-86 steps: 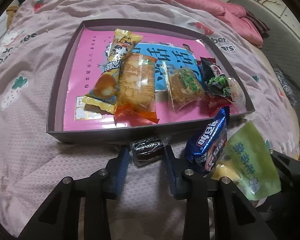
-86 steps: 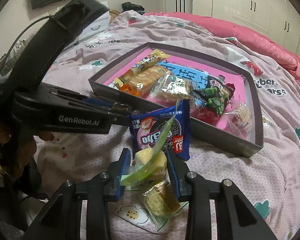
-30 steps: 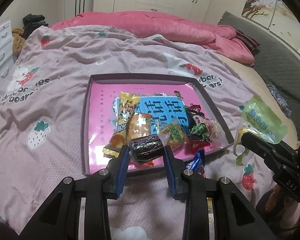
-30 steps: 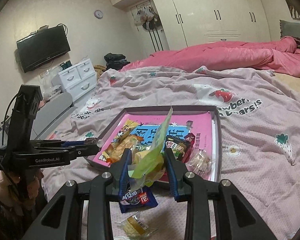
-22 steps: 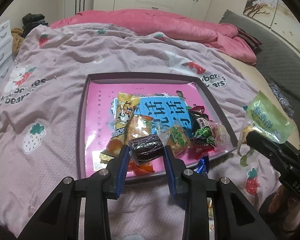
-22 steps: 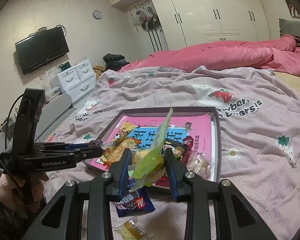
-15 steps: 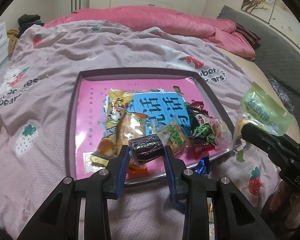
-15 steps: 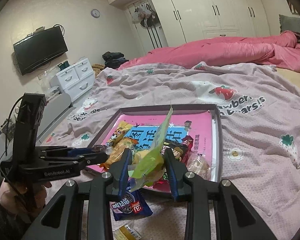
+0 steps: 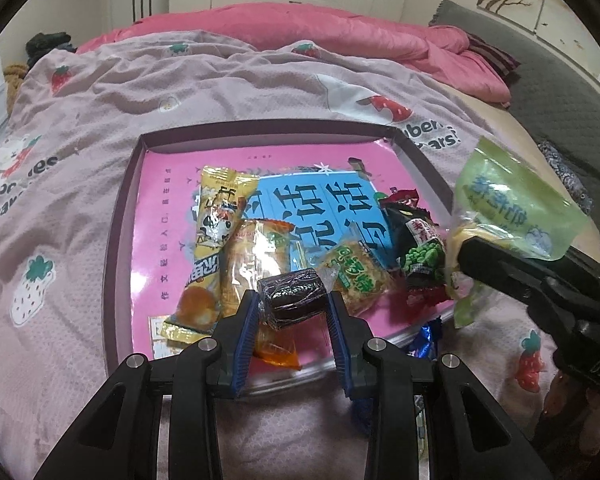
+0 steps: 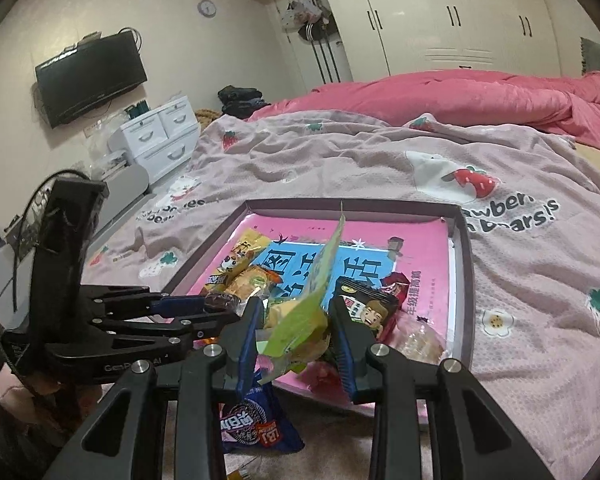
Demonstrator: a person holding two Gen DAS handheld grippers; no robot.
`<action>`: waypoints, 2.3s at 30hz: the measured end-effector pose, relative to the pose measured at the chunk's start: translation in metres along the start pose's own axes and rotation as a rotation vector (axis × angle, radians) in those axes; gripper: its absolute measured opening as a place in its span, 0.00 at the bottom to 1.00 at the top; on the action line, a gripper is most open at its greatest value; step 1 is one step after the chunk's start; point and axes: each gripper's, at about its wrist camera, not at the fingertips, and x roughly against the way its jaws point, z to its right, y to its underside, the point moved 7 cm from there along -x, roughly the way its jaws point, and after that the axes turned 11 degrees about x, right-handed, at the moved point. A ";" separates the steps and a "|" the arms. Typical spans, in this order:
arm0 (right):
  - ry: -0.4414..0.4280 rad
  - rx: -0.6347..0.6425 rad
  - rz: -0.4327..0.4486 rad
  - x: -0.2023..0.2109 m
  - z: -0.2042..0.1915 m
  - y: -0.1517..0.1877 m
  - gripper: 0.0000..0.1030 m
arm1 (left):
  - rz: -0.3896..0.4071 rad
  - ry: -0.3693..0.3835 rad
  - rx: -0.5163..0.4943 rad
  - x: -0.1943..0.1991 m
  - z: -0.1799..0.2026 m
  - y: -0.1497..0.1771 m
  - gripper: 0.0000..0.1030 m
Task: Organize snacks
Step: 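Carry the dark candy and green bag over the tray, then lower both snacks into the tray and open both tools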
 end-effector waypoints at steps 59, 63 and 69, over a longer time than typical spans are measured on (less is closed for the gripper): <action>0.067 -0.008 -0.047 -0.013 0.012 0.009 0.40 | 0.023 0.038 -0.015 0.010 0.011 -0.007 0.58; 0.086 0.004 -0.028 -0.002 0.010 0.006 0.47 | 0.033 0.039 -0.021 0.015 0.012 -0.008 0.58; 0.094 0.004 0.006 0.023 0.002 0.003 0.57 | 0.052 0.053 -0.033 0.032 0.015 -0.008 0.63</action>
